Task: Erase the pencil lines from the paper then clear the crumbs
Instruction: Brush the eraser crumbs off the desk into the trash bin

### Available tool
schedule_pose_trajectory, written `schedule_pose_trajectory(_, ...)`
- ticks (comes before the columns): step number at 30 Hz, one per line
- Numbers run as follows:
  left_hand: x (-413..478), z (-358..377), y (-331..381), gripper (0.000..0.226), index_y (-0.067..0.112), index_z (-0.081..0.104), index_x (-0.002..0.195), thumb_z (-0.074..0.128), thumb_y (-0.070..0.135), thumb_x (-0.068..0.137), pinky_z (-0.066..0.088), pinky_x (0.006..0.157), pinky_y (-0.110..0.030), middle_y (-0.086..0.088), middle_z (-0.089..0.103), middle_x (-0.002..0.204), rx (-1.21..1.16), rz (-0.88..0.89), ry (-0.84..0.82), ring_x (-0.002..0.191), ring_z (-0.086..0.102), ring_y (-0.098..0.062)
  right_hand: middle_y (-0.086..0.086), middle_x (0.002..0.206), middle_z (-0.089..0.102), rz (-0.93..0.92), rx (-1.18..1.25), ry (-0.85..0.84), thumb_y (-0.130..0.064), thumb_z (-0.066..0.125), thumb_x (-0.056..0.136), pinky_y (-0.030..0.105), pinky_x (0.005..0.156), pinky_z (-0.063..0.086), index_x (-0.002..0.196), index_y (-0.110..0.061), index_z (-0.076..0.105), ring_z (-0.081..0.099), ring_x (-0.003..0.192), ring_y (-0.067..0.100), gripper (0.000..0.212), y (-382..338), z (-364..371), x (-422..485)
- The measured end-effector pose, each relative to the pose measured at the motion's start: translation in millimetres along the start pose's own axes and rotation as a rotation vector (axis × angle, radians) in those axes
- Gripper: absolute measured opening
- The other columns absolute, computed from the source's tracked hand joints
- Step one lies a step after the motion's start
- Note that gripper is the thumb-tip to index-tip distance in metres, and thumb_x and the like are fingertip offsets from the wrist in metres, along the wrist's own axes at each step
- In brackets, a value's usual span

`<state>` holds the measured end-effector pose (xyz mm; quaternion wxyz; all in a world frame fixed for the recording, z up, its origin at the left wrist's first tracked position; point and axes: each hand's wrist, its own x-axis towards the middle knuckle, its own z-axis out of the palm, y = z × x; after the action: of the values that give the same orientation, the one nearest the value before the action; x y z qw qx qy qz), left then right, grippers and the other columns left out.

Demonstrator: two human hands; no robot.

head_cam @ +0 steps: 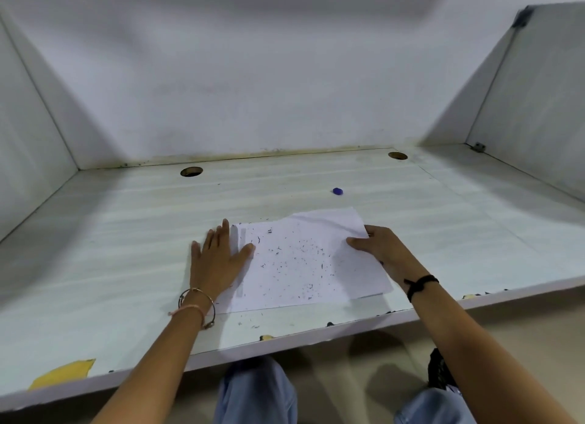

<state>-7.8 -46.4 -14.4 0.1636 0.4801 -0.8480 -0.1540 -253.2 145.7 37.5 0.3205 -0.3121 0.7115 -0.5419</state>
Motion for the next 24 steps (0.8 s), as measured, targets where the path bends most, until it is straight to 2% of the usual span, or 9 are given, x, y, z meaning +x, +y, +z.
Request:
schedule_pose_trajectory(3,6.1,-8.0,-1.8,0.085,0.017,0.007,0.157,0.051,0.054,0.094,0.017,0.117,-0.044,-0.009,0.039,0.153,-0.444,-0.113,0.034,0.141,0.034,-0.029,0.015,0.107,0.072,-0.056,0.097,0.045,-0.007,0.067,0.087,0.038,0.088,0.054,0.112,-0.002,0.069,0.068,0.100,0.033,0.025,-1.1,0.2,3.7)
schedule_pose_trajectory(5,9.0,-14.9,1.2,0.081,0.017,0.017,0.155,0.061,0.044,0.093,0.031,0.109,-0.037,-0.008,0.047,0.145,-0.794,-0.204,0.017,0.135,0.040,-0.029,0.015,0.108,0.072,-0.082,0.156,0.064,-0.009,0.067,0.087,0.037,0.087,0.055,0.110,-0.005,0.070,0.069,0.098,0.031,0.023,-3.5,-2.6,6.4)
schedule_pose_trajectory(8,17.5,-28.3,8.8,0.036,0.009,0.056,0.129,0.062,0.018,0.095,0.043,0.091,-0.026,-0.005,0.065,0.113,-1.109,-0.204,0.026,0.118,0.055,-0.028,0.009,0.103,0.074,-0.145,0.224,0.072,-0.010,0.066,0.089,0.026,0.074,0.058,0.104,-0.013,0.071,0.071,0.088,0.024,0.017,-15.3,-5.8,7.0)
schedule_pose_trajectory(10,22.8,-38.6,17.5,0.014,0.012,0.063,0.109,0.057,0.010,0.097,0.044,0.079,-0.024,0.002,0.066,0.095,-1.162,-0.142,0.067,0.104,0.058,-0.025,0.007,0.105,0.074,-0.218,0.233,0.100,-0.013,0.065,0.090,0.028,0.077,0.057,0.108,-0.014,0.070,0.070,0.093,0.024,0.020,-24.4,-7.5,8.8)
schedule_pose_trajectory(12,26.8,-49.3,29.0,0.012,0.019,0.062,0.102,0.053,0.011,0.099,0.040,0.075,-0.025,0.005,0.062,0.089,-1.200,-0.089,0.120,0.094,0.053,-0.017,0.006,0.110,0.073,-0.292,0.259,0.127,-0.015,0.064,0.090,0.032,0.082,0.055,0.115,-0.013,0.068,0.069,0.100,0.024,0.025,-34.3,-9.1,9.4)
schedule_pose_trajectory(18,19.8,-70.8,62.0,0.020,0.028,0.063,0.105,0.048,0.015,0.102,0.046,0.078,-0.018,0.011,0.064,0.096,-1.336,0.134,0.223,0.088,0.060,0.000,0.003,0.113,0.071,-0.402,0.348,0.147,-0.014,0.066,0.089,0.036,0.091,0.053,0.114,-0.013,0.067,0.067,0.105,0.021,0.025,-47.7,-10.9,12.8)
schedule_pose_trajectory(20,19.5,-67.3,67.6,0.018,0.024,0.063,0.105,0.048,0.014,0.102,0.046,0.074,-0.014,0.009,0.065,0.097,-1.256,0.133,0.230,0.089,0.060,-0.002,0.002,0.111,0.072,-0.370,0.214,0.154,-0.014,0.066,0.089,0.036,0.089,0.054,0.115,-0.013,0.066,0.067,0.104,0.022,0.025,-39.8,-8.7,16.4)
schedule_pose_trajectory(22,20.9,-59.6,68.0,0.017,0.020,0.062,0.102,0.046,0.014,0.103,0.044,0.077,-0.020,0.005,0.064,0.097,-1.127,0.102,0.248,0.090,0.056,-0.010,0.001,0.111,0.071,-0.336,-0.006,0.157,-0.018,0.064,0.092,0.035,0.087,0.053,0.118,-0.012,0.065,0.065,0.106,0.024,0.027,-31.5,-6.2,20.1)
schedule_pose_trajectory(24,21.8,-56.0,70.8,0.017,0.017,0.060,0.098,0.045,0.015,0.103,0.041,0.075,-0.021,0.004,0.061,0.091,-1.069,0.091,0.303,0.083,0.053,-0.008,0.003,0.111,0.069,-0.364,-0.143,0.202,-0.020,0.061,0.093,0.034,0.085,0.052,0.118,-0.009,0.064,0.064,0.104,0.023,0.027,-34.0,-5.0,21.8)
